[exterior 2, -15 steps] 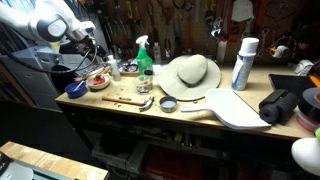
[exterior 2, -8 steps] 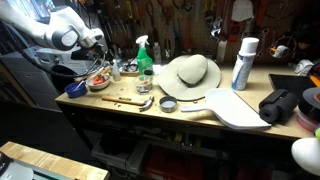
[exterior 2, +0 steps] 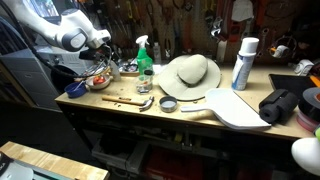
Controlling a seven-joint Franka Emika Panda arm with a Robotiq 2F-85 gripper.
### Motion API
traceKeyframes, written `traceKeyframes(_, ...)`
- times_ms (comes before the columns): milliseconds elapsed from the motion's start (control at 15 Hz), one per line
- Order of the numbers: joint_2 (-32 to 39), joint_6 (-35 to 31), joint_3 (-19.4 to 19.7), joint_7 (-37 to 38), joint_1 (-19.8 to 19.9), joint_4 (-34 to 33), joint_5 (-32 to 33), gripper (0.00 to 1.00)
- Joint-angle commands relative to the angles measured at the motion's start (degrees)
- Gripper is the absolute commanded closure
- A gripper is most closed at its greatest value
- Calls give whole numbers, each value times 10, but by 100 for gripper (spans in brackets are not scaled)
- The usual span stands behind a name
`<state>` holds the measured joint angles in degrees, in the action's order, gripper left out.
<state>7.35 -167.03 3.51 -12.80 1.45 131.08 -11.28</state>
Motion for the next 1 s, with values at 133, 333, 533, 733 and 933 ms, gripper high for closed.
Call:
traceKeyframes(133, 20, -7, 1, -2, 5, -12, -5, 56)
traceKeyframes(333, -14, 9, -10, -19, 13, 3, -28, 69)
traceKeyframes(533, -73, 75, 0, -37, 29, 7, -41, 69)
traceKeyframes(733, -125, 148, 47, 18, 65, 18, 47, 69)
traceKeyframes(933, -151, 229, 92, 14, 105, 18, 59, 69)
